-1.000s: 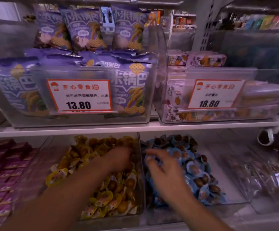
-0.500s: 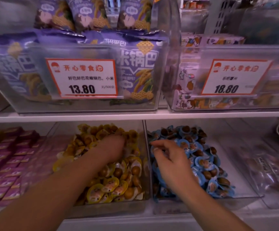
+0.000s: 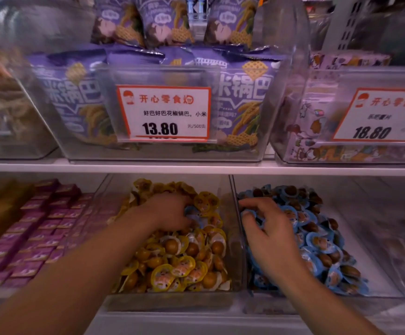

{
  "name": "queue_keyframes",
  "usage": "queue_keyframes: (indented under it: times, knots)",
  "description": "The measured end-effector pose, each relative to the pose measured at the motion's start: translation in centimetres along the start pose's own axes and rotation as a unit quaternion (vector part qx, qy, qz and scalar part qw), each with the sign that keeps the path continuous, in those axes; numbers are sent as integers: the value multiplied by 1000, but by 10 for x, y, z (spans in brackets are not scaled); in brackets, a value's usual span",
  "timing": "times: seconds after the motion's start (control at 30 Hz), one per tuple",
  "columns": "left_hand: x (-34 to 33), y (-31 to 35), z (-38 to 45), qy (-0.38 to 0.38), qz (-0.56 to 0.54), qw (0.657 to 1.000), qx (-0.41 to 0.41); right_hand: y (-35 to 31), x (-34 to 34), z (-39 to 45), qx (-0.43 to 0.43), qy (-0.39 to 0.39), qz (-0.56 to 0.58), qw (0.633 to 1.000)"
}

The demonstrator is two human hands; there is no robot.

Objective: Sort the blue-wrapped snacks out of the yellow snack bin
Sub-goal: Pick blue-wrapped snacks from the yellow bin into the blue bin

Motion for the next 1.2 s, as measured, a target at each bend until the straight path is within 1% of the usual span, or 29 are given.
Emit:
queue_keyframes:
  times: [0.07, 0.1, 0.23, 0.37, 0.43, 0.53, 0.67, 0.73, 0.83, 0.9, 0.97, 1.03, 1.1, 1.2]
  knots:
    - [-8, 6, 7, -29, 48, 998, 1, 2, 0, 0, -5, 1, 3, 1000]
    - [-10, 10, 10, -25, 63, 998, 1, 3, -1, 0, -9, 1, 3, 1000]
    - [-17, 19, 19, 40, 124, 991, 7, 3, -3, 1, -18, 2, 9, 1000]
    - [-15, 19, 19, 65, 61, 996, -14, 3, -3, 2, -24, 1, 21, 999]
    - [-15, 19, 15, 65, 41, 997, -21, 3, -2, 2, -23, 4, 24, 999]
    - [-13, 22, 10, 39, -10, 998, -37, 1, -2, 2, -15, 3, 12, 1000]
    - [-8, 41, 7, -35, -156, 984, -74, 0, -2, 2, -12, 0, 5, 1000]
    - [-8, 57, 8, -51, -145, 983, -99, 1, -2, 2, -11, -1, 2, 1000]
    - [-9, 69, 11, -27, -75, 991, -107, 1, -3, 2, -12, 0, 2, 1000]
    - [-8, 69, 12, -15, -80, 991, -101, 3, -3, 2, -17, 1, 3, 1000]
    - [-4, 60, 10, 8, -131, 988, -87, 4, -2, 2, -19, -1, 8, 1000]
    - [9, 39, 0, 66, -242, 967, -46, 3, -2, 3, -17, -2, 12, 1000]
    - [26, 11, -19, 132, -339, 931, 5, 1, -1, 5, -9, 2, 20, 1000]
    - [45, -19, -59, 198, -428, 880, 54, -9, 6, 7, 9, 26, 47, 999]
Point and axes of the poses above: each hand's wrist, its own z-axis towards the middle knuckle, its own x-axis out of the back of the hand, y = z × x, the point moved 7 cm from there along z, towards the middle knuckle, and after that the axes turned 8 degrees about z, right-handed, at the moved point
